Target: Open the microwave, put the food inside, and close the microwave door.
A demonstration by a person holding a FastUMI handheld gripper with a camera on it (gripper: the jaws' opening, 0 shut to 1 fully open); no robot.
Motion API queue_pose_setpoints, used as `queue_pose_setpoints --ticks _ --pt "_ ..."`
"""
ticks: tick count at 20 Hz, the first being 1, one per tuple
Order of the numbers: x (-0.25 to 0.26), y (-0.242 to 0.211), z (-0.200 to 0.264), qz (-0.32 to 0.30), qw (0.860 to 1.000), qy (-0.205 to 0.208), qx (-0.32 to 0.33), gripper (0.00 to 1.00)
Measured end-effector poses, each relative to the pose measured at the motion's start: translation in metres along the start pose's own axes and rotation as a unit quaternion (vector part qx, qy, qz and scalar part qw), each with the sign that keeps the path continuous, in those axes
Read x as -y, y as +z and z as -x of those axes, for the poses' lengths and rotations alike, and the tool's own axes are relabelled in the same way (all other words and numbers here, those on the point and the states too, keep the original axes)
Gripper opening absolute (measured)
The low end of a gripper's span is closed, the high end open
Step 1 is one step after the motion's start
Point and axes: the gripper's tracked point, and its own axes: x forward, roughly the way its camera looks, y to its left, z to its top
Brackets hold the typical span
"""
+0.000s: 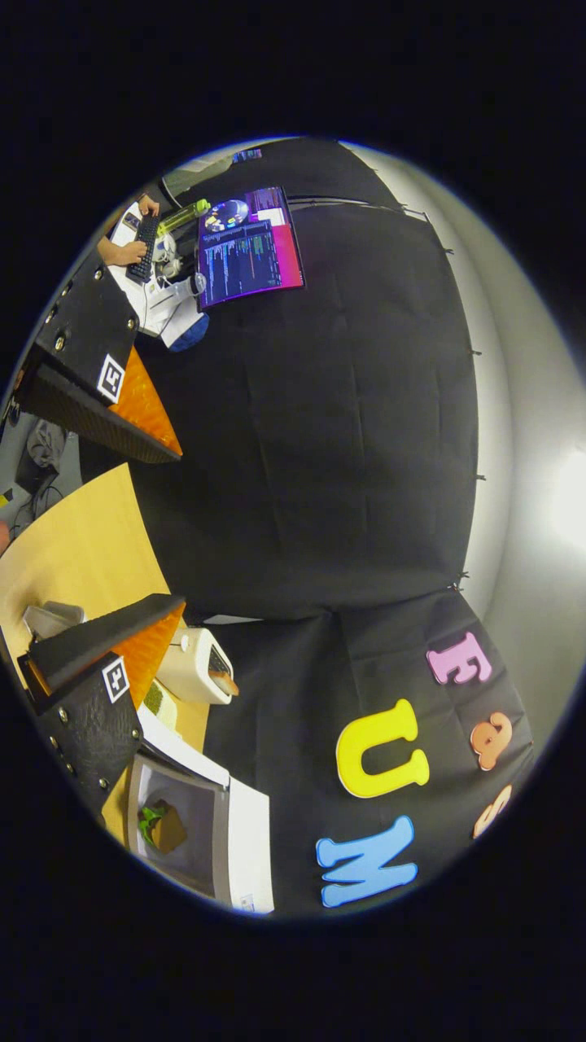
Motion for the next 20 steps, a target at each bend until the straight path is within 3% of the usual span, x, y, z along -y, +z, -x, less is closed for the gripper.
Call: queue_pose_setpoints --ticks 7,10,14,17,18,19,20 --pt "0.004 -0.082 -0.02 -0.03 0.996 0.007 -0.089 0.98" --pt "0.005 -0.089 -0.023 -0.006 0.996 0.004 -0.088 0.89" --pt "-0.013 -0.101 -0.02 -0.002 0.994 0.025 -0.107 0.88" --pt "-0.011 -0.118 -0.021 -0.006 0.992 0.018 -0.122 0.71" --pt "-0.01 -0.121 -0.022 -0.009 0.992 0.019 -0.126 0.54" --pt "-0.004 -0.127 -0.023 -0.01 0.991 0.004 -0.13 0.5" --pt "-0.003 -0.13 -0.025 -0.015 0.99 0.008 -0.137 0.28"
